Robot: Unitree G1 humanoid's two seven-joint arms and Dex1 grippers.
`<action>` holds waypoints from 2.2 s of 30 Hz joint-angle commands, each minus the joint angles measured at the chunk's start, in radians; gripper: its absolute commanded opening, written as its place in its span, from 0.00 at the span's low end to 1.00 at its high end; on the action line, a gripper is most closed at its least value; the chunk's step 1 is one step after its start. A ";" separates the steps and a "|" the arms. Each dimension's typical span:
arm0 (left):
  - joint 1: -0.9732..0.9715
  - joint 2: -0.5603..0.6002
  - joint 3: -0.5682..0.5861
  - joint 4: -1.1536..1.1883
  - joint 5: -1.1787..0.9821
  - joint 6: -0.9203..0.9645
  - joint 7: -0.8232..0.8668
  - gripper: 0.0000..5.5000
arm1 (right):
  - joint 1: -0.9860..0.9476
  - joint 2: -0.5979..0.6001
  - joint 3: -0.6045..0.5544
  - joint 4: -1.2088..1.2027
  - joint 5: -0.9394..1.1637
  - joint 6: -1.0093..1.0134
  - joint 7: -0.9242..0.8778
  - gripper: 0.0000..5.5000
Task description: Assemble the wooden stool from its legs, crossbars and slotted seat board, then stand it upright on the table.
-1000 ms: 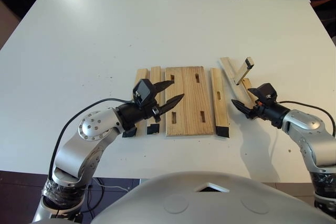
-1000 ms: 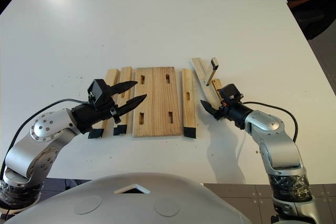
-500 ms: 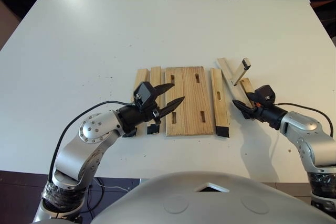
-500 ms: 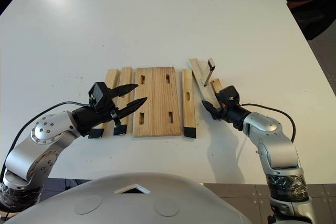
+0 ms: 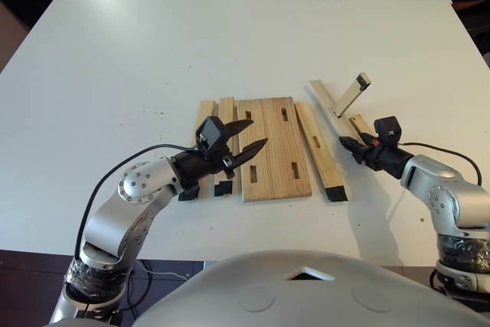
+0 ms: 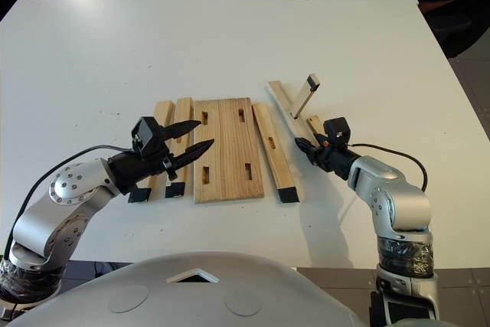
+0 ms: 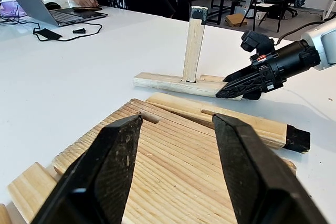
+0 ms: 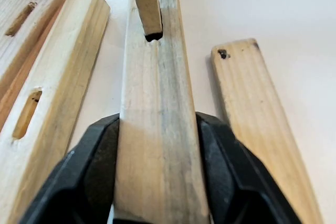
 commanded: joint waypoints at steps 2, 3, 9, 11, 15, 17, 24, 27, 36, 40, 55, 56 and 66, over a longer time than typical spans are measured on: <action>-0.073 -0.079 0.095 0.030 -0.122 0.050 0.070 0.45 | -0.110 0.005 0.002 -0.036 0.035 -0.088 0.057 0.37; -0.106 -0.121 0.150 0.039 -0.231 0.082 0.111 0.45 | -0.141 0.006 -0.001 -0.042 0.052 -0.105 0.081 0.37; -0.261 -0.093 0.280 0.103 -0.471 0.200 0.158 0.54 | -0.368 -0.020 -0.099 -0.035 0.344 -0.071 0.290 0.37; -0.302 -0.071 0.296 0.102 -0.522 0.217 0.139 0.59 | -0.409 -0.053 -0.129 -0.020 0.452 -0.030 0.362 0.37; -0.366 -0.042 0.294 0.088 -0.585 0.233 0.118 0.60 | -0.445 -0.113 -0.152 -0.013 0.605 0.021 0.479 0.37; -0.387 -0.036 0.304 0.087 -0.645 0.242 0.099 0.60 | -0.450 -0.147 -0.140 -0.023 0.646 0.033 0.541 0.37; -0.450 -0.001 0.334 0.101 -0.867 0.264 0.071 0.60 | -0.485 -0.186 -0.079 -0.016 0.698 0.041 0.628 0.37; -0.464 0.021 0.313 0.088 -0.898 0.266 0.051 0.60 | -0.488 -0.187 -0.036 -0.005 0.676 0.026 0.652 0.37; -0.507 0.060 0.266 0.080 -0.918 0.274 0.014 0.60 | -0.475 -0.214 0.074 0.030 0.584 -0.024 0.763 0.37; -0.495 0.078 0.248 0.063 -0.919 0.279 -0.013 0.60 | -0.485 -0.222 0.098 0.051 0.548 -0.049 0.797 0.37; -0.462 0.102 0.193 0.039 -0.881 0.277 -0.039 0.37 | -0.516 -0.266 0.190 0.115 0.351 -0.212 0.908 0.37; -0.458 0.102 0.191 0.037 -0.877 0.276 -0.039 0.37 | -0.517 -0.267 0.194 0.115 0.340 -0.216 0.902 0.37; -0.426 0.124 0.229 0.043 -0.818 0.243 -0.071 0.37 | -0.486 -0.315 0.228 0.171 0.230 -0.290 0.941 0.60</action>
